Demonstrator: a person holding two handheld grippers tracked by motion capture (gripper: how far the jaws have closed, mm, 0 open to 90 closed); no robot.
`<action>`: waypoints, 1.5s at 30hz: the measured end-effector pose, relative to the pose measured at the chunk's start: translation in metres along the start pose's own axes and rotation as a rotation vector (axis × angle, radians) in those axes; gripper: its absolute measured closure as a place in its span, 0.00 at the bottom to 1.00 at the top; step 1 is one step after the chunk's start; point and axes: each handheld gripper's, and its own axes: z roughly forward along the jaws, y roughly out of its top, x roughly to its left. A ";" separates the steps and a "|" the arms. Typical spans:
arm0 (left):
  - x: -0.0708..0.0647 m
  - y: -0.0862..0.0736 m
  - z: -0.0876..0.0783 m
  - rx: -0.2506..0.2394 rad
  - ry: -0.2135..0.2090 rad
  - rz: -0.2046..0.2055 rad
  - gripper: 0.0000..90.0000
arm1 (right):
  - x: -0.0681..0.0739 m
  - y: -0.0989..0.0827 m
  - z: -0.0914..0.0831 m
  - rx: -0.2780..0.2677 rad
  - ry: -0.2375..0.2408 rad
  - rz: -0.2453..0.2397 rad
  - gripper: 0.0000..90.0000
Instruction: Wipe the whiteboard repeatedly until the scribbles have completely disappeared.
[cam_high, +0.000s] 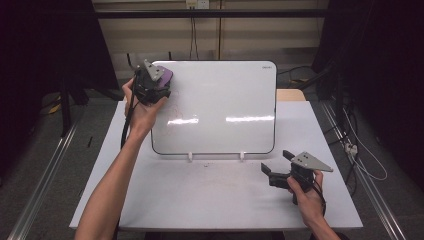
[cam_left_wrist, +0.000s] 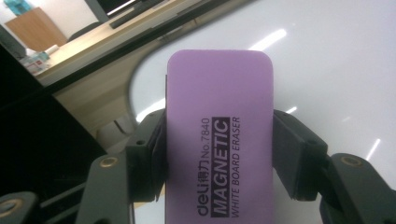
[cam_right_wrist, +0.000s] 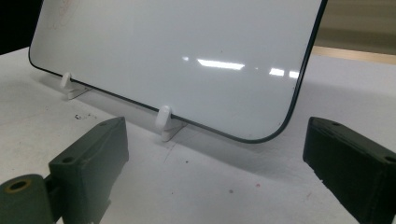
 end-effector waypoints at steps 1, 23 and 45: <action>-0.004 -0.001 -0.001 0.010 -0.012 0.010 0.46 | 0.000 0.000 0.000 0.000 -0.001 -0.001 0.08; 0.011 0.003 -0.001 -0.003 0.037 -0.004 0.46 | 0.000 -0.001 0.003 0.010 0.016 0.006 0.07; -0.004 0.005 0.002 0.006 0.111 0.101 0.46 | 0.000 -0.001 0.002 0.013 0.020 0.009 0.07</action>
